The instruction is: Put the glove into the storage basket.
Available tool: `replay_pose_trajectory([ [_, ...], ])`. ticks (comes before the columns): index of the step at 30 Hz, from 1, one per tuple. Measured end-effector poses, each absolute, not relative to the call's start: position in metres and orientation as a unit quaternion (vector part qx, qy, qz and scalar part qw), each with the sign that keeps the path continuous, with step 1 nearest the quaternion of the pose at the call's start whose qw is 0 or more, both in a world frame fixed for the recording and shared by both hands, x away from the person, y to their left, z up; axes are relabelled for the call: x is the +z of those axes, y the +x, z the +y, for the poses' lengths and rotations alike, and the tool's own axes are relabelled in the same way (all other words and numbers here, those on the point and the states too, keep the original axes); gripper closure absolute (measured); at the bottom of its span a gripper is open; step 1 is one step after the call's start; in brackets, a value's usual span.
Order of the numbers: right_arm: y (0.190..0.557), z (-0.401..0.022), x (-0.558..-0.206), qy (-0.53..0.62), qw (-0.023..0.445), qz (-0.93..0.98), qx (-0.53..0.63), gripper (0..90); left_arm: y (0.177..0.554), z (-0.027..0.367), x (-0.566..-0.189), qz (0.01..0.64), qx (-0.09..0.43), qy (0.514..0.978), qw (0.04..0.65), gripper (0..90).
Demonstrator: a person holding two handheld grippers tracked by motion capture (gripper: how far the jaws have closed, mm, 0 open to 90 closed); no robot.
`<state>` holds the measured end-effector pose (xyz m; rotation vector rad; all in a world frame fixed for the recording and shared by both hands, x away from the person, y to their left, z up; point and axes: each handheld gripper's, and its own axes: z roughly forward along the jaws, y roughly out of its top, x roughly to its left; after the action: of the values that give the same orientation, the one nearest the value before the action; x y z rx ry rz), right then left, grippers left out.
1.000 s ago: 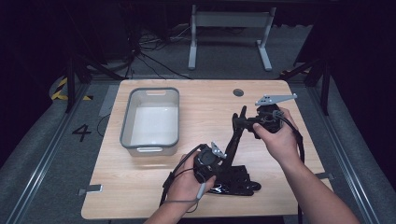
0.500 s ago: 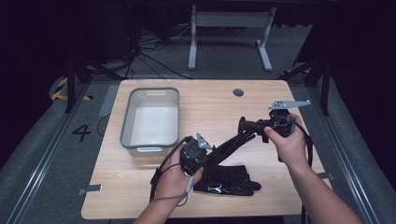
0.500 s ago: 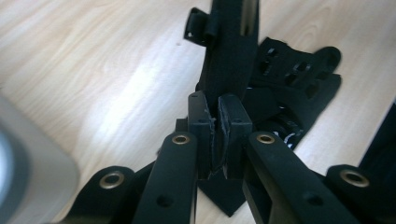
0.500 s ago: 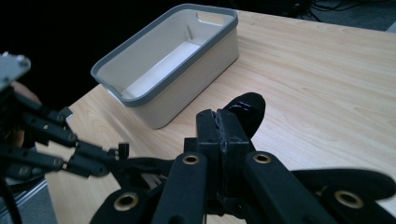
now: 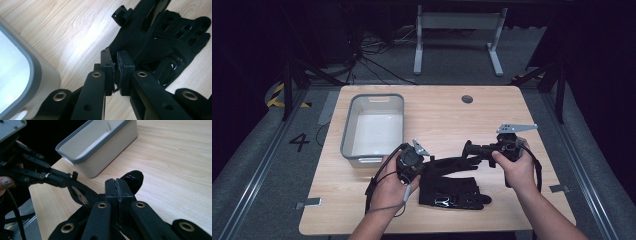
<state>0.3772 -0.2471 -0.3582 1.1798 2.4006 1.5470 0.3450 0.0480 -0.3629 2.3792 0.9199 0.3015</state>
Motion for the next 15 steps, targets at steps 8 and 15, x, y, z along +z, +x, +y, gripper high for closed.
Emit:
replay_pose_trajectory([
  [8,0.3717,-0.2456,-0.3629,0.376,0.028,0.779,0.501,89.8,0.3512,0.0484,-0.3687,0.343,0.110,0.890,0.279,85.2],
  [15,0.3713,-0.2468,-0.3687,0.377,0.031,0.780,0.498,89.7,0.3544,0.0460,-0.3728,0.341,0.112,0.892,0.273,85.1],
])
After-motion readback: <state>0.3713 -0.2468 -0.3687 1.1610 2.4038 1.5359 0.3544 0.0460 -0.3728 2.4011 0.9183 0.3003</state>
